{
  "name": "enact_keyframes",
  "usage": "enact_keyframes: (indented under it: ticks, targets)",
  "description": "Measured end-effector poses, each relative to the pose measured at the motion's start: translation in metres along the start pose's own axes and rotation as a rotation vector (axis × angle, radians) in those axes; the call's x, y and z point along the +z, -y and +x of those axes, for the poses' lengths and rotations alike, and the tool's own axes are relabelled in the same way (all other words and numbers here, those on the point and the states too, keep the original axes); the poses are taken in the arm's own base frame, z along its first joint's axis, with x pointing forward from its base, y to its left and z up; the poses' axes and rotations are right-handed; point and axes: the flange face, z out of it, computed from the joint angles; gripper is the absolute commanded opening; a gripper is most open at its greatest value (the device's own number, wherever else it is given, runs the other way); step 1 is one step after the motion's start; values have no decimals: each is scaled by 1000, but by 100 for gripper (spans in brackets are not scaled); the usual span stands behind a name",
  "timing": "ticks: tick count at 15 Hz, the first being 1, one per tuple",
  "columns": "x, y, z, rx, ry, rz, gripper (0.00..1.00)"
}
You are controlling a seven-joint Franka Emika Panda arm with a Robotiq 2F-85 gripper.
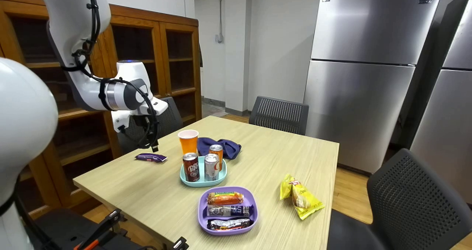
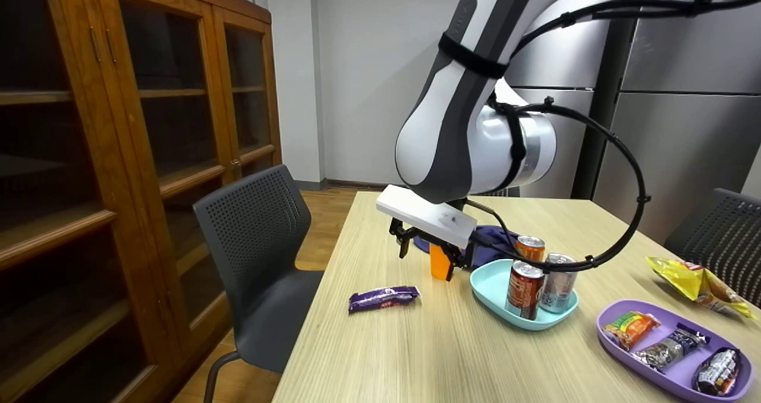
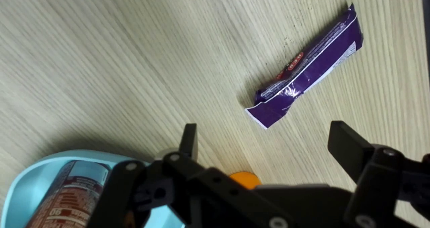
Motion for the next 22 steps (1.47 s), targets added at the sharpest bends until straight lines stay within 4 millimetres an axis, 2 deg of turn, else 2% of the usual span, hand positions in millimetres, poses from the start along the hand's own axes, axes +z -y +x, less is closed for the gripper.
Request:
enact_keyframes:
  ticks: [5, 15, 22]
  targets:
    - [17, 20, -8, 174, 32, -30, 100]
    - [40, 62, -8, 352, 95, -50, 100]
    - [70, 72, -6, 471, 96, -74, 100]
